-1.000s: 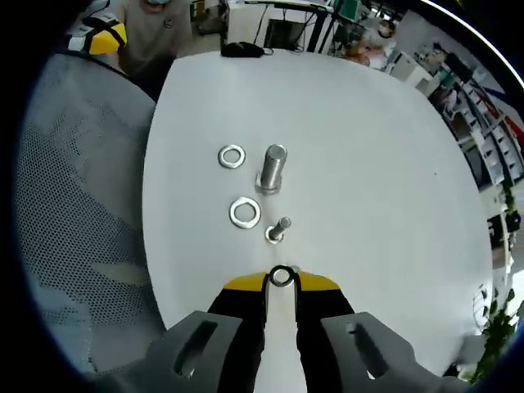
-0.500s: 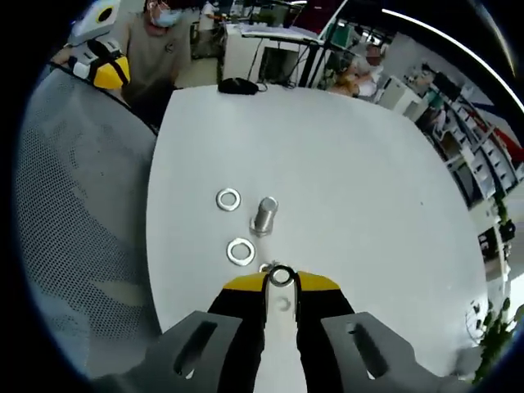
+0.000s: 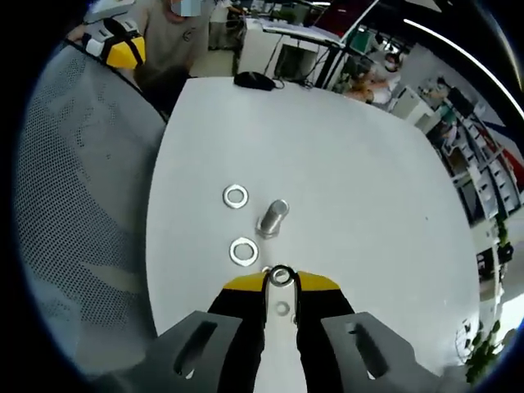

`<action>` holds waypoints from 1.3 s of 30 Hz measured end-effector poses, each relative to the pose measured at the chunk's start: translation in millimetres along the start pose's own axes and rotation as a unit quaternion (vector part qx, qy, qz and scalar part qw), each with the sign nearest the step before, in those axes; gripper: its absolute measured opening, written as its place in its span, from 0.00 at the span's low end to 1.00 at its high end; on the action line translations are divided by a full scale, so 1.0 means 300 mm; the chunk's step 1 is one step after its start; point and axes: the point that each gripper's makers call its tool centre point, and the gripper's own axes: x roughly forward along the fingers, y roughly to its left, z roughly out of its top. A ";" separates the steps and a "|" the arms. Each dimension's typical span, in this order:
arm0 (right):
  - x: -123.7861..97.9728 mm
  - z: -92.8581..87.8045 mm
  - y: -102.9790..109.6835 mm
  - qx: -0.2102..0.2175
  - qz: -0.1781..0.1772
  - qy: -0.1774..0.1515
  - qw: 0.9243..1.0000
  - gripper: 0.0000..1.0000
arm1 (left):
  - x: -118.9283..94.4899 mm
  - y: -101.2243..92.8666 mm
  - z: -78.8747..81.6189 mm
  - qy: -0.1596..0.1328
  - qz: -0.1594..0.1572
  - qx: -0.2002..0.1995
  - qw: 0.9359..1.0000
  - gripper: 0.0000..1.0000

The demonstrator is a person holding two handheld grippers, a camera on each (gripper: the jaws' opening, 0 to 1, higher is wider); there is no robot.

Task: Place the washer onto the threaded stud by aligning its center hole with the stud, sliding it down to the base, and recovering from edge contact or off-axis alignment until the washer reaches the visible bottom stop.

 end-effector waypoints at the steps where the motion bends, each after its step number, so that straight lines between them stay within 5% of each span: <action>1: 0.001 -0.001 0.002 -0.001 0.001 0.001 1.000 0.14 | 0.000 0.000 0.000 0.000 0.000 0.000 1.000 0.02; 39: 0.069 -0.011 0.004 0.013 0.021 0.030 0.999 0.14 | 0.001 0.003 -0.001 0.001 0.001 -0.003 1.000 0.02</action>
